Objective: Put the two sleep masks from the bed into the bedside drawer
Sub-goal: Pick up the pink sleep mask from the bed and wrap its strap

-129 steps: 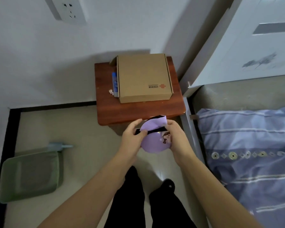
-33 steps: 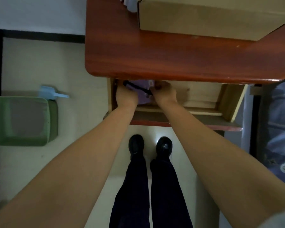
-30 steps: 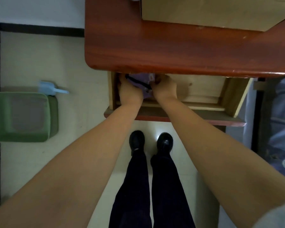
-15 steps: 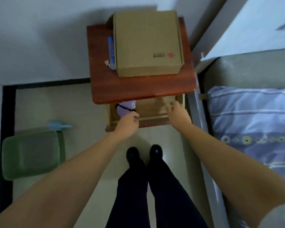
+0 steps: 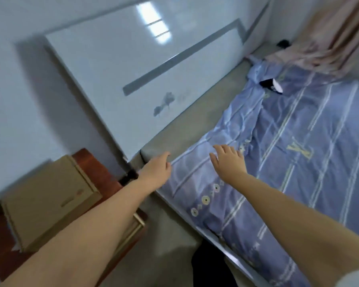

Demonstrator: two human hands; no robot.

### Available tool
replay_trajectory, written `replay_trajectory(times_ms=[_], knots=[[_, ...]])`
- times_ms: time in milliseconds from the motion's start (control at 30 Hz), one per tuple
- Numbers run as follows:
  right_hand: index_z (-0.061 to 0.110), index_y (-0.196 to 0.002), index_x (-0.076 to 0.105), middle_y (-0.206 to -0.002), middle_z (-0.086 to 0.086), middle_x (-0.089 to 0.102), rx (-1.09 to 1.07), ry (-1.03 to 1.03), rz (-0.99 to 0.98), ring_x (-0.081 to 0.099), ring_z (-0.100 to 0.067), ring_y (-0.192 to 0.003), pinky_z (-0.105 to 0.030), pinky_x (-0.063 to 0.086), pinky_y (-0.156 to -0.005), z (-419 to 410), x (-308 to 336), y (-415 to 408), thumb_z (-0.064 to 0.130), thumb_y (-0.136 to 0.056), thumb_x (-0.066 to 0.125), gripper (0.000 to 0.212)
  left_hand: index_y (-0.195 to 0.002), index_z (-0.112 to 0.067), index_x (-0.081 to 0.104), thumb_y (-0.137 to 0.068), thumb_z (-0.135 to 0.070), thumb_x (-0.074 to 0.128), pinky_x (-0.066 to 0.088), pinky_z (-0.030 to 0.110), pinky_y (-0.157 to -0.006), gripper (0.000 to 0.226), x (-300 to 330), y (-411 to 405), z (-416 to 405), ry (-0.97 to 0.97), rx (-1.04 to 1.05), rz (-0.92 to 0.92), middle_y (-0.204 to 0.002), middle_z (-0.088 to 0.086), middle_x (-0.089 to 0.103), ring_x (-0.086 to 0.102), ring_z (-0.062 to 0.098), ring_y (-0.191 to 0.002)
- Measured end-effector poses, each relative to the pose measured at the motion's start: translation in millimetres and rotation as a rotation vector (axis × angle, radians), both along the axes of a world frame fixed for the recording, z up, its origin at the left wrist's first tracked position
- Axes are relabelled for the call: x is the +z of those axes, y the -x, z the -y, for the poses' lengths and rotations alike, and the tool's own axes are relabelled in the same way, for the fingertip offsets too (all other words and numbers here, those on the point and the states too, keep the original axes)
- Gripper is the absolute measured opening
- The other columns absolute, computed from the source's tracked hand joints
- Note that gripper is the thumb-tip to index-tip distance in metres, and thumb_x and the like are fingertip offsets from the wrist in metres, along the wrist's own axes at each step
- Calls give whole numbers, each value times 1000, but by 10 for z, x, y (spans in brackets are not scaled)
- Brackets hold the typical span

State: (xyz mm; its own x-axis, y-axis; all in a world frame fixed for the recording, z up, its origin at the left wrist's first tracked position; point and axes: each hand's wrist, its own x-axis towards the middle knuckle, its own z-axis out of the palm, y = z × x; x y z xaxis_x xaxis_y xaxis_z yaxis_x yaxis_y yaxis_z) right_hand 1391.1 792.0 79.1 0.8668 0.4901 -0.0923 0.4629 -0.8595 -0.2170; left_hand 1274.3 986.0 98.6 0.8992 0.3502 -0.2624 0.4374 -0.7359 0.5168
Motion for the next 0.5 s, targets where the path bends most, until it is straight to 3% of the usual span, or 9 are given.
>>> replay_trajectory(times_ms=[267,500], knots=[[17,-125,45,-128,-9,54,-245,3,-83,46,-31,-121,-45,34,-100,1324,-112,-1536,38,-97,31,38,-127,-7,47,-90,-11,44,46,41,-83,38,-61,-2183,1219,71,-182,17,-113,27,63,60,40,-99],[15,-129,43,-132,-13,51,-362,-17,-133,44,-34,-121,-47,33,-100,1768,-483,-2779,37,-96,31,41,-127,-8,45,-92,-13,40,48,46,-79,36,-405,-3600,1739,62,-344,-10,-111,27,61,58,42,-93]])
